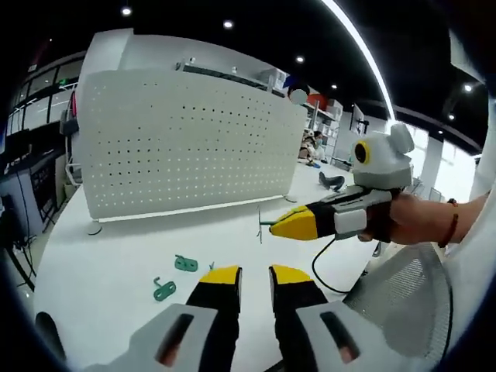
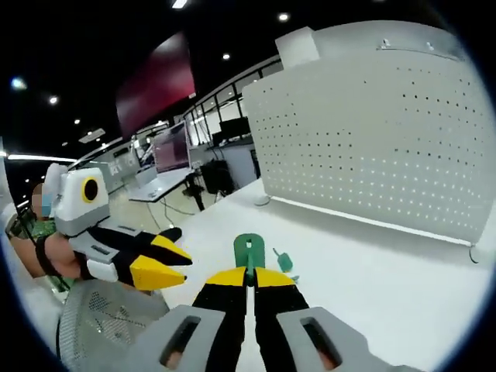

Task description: Insert the hook assembly into the mounting plate slot until the hook locks in place.

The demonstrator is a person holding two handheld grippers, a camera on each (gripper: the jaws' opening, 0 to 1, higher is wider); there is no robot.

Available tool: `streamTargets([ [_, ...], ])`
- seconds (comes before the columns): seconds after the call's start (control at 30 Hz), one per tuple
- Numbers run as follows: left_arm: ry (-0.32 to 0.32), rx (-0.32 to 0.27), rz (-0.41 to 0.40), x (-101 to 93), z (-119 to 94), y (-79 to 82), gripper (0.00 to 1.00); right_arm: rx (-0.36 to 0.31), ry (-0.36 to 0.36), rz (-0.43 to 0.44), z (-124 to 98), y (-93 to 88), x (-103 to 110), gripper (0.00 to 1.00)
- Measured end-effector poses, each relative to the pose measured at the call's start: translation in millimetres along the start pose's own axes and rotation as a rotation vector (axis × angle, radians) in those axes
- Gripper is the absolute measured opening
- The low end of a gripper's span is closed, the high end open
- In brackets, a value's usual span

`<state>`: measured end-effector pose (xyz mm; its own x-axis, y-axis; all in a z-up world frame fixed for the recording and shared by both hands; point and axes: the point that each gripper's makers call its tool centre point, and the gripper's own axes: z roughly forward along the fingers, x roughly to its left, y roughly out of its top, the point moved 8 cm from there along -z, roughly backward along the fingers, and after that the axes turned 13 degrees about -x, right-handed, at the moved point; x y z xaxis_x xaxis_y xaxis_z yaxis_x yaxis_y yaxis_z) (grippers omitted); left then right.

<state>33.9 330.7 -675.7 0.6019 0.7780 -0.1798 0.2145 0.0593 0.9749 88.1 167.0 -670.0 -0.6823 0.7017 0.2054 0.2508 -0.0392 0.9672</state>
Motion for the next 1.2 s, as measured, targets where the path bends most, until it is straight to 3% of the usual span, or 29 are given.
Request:
streamTargets([
  [0.07,-0.012,-0.041,-0.001,-1.7,-0.8,3.3,0.17,-0.013,-0.031,-0.001,0.1,6.9,-7.8,0.01],
  [0.47,-0.068,-0.148,0.027,-5.3,-4.0,17.1,0.23,-0.082,-0.141,-0.023,5.9,42.4,-43.3,0.01],
  [0.7,-0.084,-0.158,0.058,-7.2,-3.7,18.9,0.29,-0.146,-0.221,-0.034,7.3,65.2,-63.7,0.01],
  [1.07,-0.121,-0.160,0.063,-11.4,-2.1,15.6,0.41,-0.195,-0.275,-0.068,10.3,97.7,-85.6,0.01],
  [1.2,-0.134,-0.187,0.074,-14.3,-3.3,16.0,0.47,-0.220,-0.314,-0.075,10.2,109.2,-96.6,0.01],
])
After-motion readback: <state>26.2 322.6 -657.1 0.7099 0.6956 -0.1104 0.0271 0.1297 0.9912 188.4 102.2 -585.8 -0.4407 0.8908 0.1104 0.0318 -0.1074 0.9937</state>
